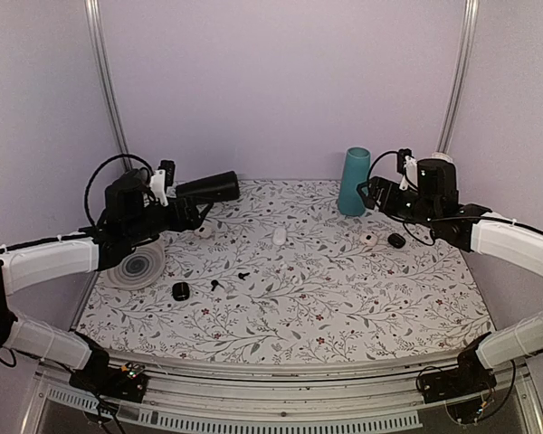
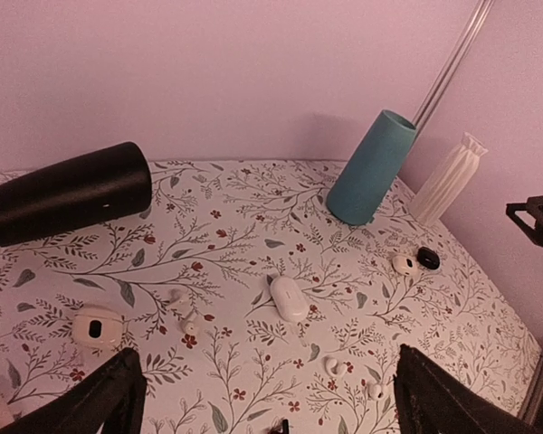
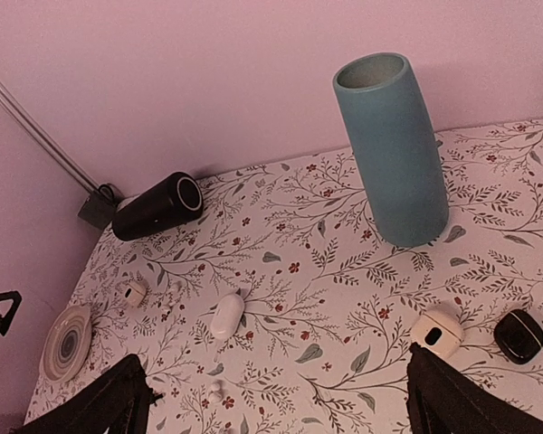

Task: Insert the wireless bluetooth earbuds into the charging case
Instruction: Pick up the charging case from the center of the board.

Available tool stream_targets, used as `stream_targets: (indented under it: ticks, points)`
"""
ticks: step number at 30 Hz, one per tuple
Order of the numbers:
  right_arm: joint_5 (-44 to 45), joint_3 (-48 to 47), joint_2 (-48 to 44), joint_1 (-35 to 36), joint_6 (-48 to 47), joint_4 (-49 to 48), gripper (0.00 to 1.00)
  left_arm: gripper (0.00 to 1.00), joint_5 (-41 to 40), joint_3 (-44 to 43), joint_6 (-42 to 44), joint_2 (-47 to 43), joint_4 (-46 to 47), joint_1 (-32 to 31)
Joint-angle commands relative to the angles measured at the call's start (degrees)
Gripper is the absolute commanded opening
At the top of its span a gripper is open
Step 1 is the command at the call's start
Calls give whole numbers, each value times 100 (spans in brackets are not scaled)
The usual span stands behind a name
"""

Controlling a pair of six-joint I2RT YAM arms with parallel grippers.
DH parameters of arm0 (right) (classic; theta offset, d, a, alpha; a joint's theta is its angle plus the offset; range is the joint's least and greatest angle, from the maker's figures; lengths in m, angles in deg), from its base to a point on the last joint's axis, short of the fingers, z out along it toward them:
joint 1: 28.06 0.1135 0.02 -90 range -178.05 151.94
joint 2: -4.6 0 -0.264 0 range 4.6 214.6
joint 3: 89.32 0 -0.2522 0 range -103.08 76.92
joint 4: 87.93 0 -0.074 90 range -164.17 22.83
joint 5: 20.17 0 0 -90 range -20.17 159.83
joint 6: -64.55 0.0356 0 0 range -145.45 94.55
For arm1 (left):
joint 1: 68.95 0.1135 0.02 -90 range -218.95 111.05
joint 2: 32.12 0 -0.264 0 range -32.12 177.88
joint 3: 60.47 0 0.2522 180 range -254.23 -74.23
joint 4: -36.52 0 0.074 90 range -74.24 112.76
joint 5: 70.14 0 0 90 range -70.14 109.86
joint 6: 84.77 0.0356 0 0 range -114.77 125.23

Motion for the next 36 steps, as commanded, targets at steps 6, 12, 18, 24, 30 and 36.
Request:
stream_targets:
  ticks: [6,12,18,24,30,36]
  points:
    - [-170,-219,344,18,-27,185,99,96,427,-202,-198,316,-56,18]
    - [-557,-229,591,19,4,158,99,96,496,-211,-471,553,-97,-31]
    - [-896,-261,793,35,8,103,99,96,-160,-6,-955,462,-644,-65]
    - [-1074,-230,971,61,-28,-39,99,95,-758,689,-1554,-248,-1544,-100]
    - [-1294,-304,1192,79,-52,-168,99,90,-1230,1383,-2266,-1122,-2604,-442]
    - [-1545,-387,1381,96,-102,-279,99,88,-1859,1441,-2940,-1682,-3681,-848]
